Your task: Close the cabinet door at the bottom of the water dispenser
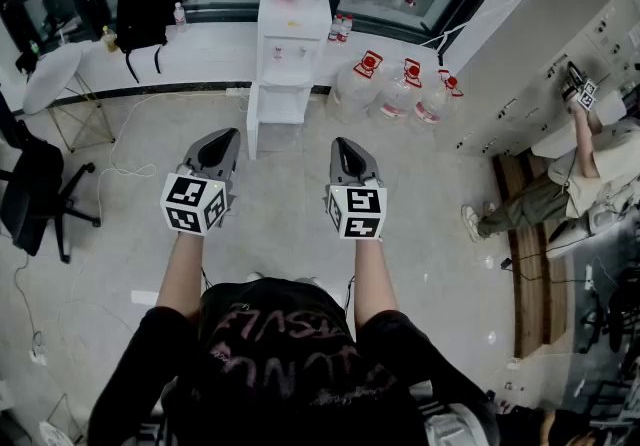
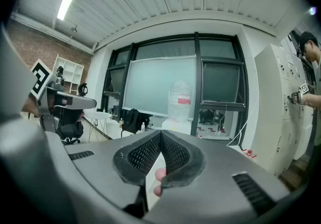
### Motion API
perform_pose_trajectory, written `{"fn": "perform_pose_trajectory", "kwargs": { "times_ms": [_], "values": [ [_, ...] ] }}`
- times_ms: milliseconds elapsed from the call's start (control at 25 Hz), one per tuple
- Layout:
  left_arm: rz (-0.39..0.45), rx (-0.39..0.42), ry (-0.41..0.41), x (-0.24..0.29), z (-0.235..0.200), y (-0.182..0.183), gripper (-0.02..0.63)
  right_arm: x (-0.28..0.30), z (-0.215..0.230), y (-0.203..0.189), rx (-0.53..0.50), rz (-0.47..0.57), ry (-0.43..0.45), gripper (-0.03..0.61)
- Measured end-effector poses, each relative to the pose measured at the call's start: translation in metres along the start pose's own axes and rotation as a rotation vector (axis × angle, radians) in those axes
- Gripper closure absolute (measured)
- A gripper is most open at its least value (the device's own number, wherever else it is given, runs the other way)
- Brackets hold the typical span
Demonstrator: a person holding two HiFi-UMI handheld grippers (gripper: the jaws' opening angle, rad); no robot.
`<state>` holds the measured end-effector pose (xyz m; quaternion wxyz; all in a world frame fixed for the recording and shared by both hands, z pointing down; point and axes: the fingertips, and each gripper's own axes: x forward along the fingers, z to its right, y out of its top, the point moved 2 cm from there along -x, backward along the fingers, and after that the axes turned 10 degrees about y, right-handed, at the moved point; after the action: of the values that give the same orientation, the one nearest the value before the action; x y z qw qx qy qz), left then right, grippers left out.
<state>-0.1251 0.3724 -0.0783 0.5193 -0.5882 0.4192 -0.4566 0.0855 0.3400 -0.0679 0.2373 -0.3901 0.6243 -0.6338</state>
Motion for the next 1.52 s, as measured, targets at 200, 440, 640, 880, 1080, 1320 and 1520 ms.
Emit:
{"fn": "perform_pose_trajectory", "kwargs": {
  "times_ms": [200, 440, 640, 880, 1080, 1320, 1520],
  "values": [
    [-0.003, -0.001, -0.002, 0.002, -0.002, -0.003, 0.598, 0.003, 0.001, -0.003, 0.031, 0.01, 0.001, 0.566],
    [-0.011, 0.0, -0.006, 0.004, -0.003, -0.009, 0.598, 0.011, -0.008, -0.012, 0.019, -0.013, 0.02, 0.566],
    [-0.012, -0.004, -0.001, 0.003, -0.01, -0.008, 0.598, 0.014, -0.007, -0.007, 0.012, -0.003, 0.008, 0.566],
    [-0.026, -0.016, -0.001, 0.002, -0.022, -0.017, 0.598, 0.022, -0.008, -0.012, -0.004, -0.012, -0.004, 0.566],
    [-0.055, -0.023, 0.01, 0.006, -0.035, -0.033, 0.598, 0.036, -0.007, -0.025, -0.001, -0.037, -0.006, 0.566],
    [-0.084, -0.029, 0.021, 0.029, -0.046, -0.047, 0.598, 0.069, 0.001, -0.034, -0.01, -0.05, 0.035, 0.566],
    [-0.104, -0.033, 0.032, 0.066, -0.059, -0.06, 0.598, 0.109, 0.023, -0.043, 0.009, -0.05, 0.053, 0.565]
  ]
}}
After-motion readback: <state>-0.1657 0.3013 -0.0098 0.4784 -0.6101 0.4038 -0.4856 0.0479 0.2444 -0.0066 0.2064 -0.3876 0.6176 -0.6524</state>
